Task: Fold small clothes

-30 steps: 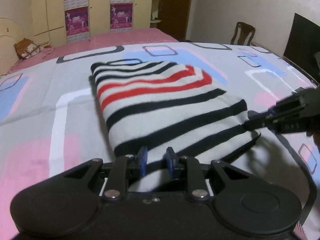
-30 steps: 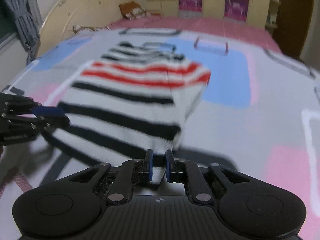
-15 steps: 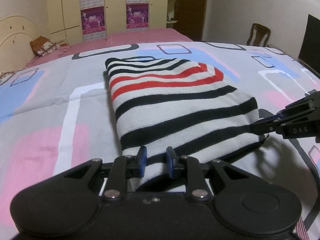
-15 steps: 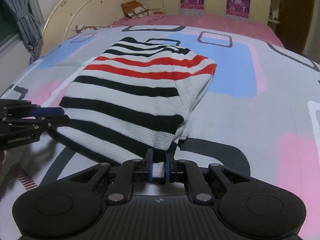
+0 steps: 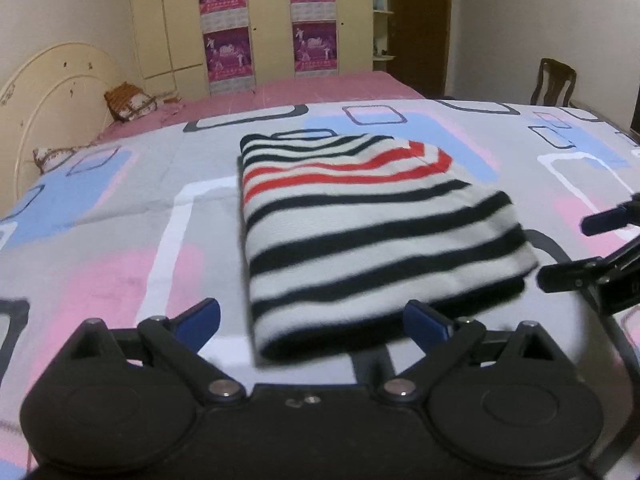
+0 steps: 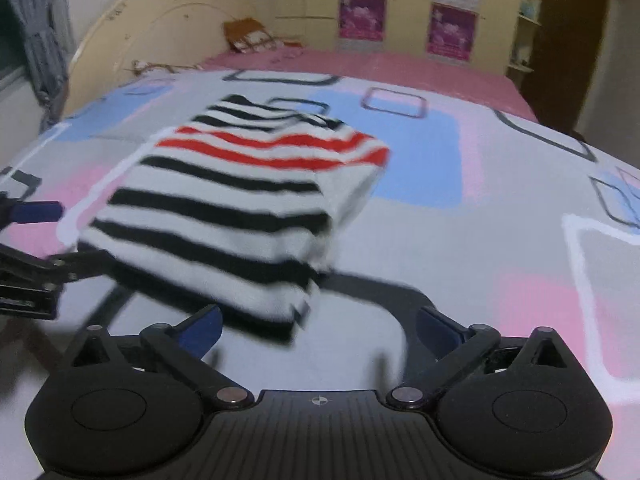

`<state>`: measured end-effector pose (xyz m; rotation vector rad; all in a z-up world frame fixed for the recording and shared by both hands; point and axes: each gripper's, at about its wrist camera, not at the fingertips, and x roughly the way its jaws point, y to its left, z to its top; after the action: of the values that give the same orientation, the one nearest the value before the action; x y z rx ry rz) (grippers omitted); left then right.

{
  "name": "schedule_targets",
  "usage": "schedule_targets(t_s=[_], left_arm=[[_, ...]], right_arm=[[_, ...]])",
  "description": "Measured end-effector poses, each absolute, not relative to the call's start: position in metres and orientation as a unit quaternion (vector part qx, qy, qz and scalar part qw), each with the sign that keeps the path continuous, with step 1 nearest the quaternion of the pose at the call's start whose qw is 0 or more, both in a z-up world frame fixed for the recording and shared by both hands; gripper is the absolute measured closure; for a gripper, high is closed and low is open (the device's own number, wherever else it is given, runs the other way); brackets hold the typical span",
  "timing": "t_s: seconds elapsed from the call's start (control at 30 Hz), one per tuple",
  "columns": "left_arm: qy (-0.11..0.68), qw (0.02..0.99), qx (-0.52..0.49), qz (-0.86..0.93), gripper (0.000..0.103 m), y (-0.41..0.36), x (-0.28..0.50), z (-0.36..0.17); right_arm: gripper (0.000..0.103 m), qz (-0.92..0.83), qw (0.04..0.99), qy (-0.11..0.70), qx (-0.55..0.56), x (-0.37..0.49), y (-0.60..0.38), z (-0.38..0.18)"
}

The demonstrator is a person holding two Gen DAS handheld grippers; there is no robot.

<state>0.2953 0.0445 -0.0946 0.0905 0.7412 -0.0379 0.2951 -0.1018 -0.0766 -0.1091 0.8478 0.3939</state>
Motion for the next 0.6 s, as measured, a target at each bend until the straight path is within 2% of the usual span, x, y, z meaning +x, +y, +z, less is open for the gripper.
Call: schedule_targets(t_s=[0.1, 0.6], left_arm=[[0.357, 0.933, 0.045, -0.012, 0.000, 0.033, 0.273, -0.082], [0.289, 0.957, 0.020, -0.012, 0.000, -0.027, 0.144, 0.002]], right_arm=[[0.001, 0.177, 0.898, 0.401, -0.042, 0.271, -0.120, -0.067], [0.000, 0.113, 0.937, 0.331, 0.028, 0.127, -0.179, 0.023]])
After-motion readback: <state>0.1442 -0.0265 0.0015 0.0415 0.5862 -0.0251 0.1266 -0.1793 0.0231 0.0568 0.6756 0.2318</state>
